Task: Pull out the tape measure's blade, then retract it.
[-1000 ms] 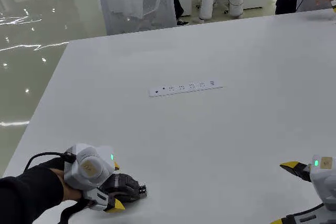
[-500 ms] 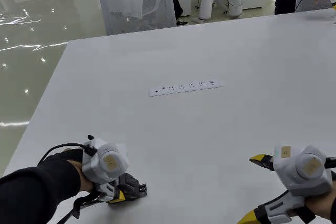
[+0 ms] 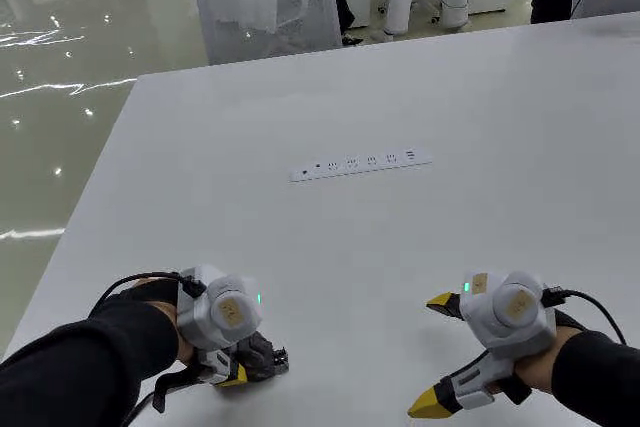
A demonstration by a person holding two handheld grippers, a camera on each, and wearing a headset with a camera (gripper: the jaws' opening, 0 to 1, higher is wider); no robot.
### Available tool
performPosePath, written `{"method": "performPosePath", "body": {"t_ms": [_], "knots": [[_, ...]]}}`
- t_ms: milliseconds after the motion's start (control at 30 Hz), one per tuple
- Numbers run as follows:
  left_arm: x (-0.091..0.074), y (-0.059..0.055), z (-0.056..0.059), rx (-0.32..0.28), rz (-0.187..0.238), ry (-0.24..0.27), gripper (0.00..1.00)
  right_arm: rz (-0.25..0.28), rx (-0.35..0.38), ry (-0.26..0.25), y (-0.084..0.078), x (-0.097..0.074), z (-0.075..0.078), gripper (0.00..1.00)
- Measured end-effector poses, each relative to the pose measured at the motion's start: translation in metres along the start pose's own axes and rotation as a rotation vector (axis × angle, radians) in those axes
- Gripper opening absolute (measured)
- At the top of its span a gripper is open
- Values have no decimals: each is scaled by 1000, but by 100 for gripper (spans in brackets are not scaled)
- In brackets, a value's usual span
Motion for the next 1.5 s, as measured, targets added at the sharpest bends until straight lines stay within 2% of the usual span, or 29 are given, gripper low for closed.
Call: {"method": "performPosePath", "body": {"t_ms": [100, 200, 367, 633, 767, 933, 1000, 1067, 1133, 1300, 1400, 1500], "knots": [[0, 0, -2, 1, 7, -14, 32, -18, -13, 10, 6, 14, 5, 83], [0, 0, -1, 8, 4, -20, 32, -39, -15, 15, 18, 27, 6, 84], [1, 0, -1, 5, 8, -19, 32, -64, -70, 75, 35, 50, 0, 80], [1, -1, 0, -12, 16, -10, 32, -123, -139, 145, 45, 79, -12, 76], [2, -1, 0, -14, 16, -15, 32, -133, -162, 163, 52, 89, -12, 72], [2, -2, 0, -20, 25, -16, 32, -110, -170, 172, 66, 100, -8, 68], [2, -2, -1, -21, 25, -17, 32, -112, -209, 184, 71, 105, -11, 65], [2, -2, -1, -22, 26, -18, 32, -105, -274, 146, 79, 111, -9, 58], [2, -2, -1, -23, 28, -19, 32, -98, -293, 180, 86, 115, -13, 51], [3, -2, -1, -28, 39, -22, 32, -76, -274, 201, 96, 128, -15, 35], [3, -3, -2, -34, 44, -26, 32, -71, -275, 220, 97, 134, -19, 23], [3, -2, -2, -37, 47, -30, 33, -89, -300, 218, 95, 140, -18, 16]]}}
Point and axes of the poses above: the centre of the closed fingertips' face, and the gripper's own axes: x roughly forward along the fingers, z roughly to its right, y roughly out of its top, the point moved 6 cm from there along -x, roughly backward along the fingers, and after that the axes turned 2 degrees about y, right-handed, at the moved point
